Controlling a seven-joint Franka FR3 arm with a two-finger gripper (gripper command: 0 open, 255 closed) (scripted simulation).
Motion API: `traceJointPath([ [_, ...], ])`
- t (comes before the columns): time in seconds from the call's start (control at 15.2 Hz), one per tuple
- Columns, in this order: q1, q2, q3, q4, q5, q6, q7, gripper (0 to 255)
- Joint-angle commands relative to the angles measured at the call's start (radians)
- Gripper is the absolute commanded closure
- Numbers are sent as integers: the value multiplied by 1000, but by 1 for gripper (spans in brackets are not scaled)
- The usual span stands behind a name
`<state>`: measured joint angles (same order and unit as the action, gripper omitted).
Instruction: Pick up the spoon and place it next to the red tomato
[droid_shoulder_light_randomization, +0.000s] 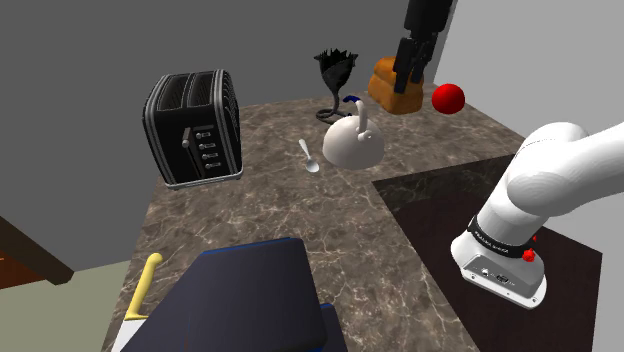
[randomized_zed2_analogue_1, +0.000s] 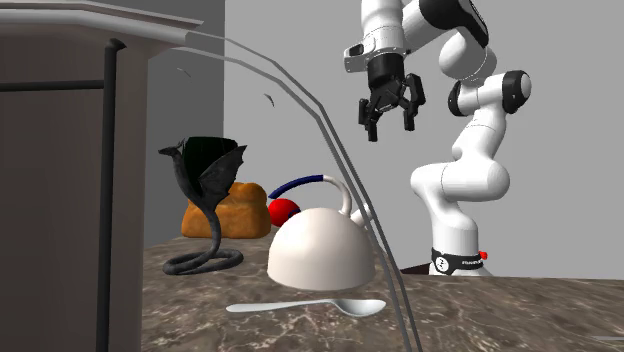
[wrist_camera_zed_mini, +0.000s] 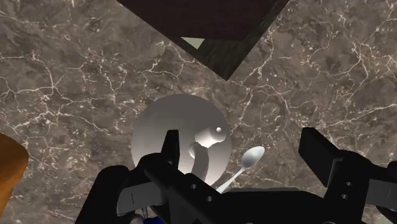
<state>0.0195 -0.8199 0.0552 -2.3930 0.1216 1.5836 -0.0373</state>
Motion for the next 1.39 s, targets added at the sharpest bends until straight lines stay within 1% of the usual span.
traceJointPath([
  [0.0,0,0,0,0,0,0,0,0],
  [0.33,-23,154,59,-1,54,144,126,0],
  [0.66,-45,331,109,31,92,280,246,0],
  [0.99,-67,521,147,94,110,401,364,0],
  [1.32,-83,718,168,185,109,501,480,0],
])
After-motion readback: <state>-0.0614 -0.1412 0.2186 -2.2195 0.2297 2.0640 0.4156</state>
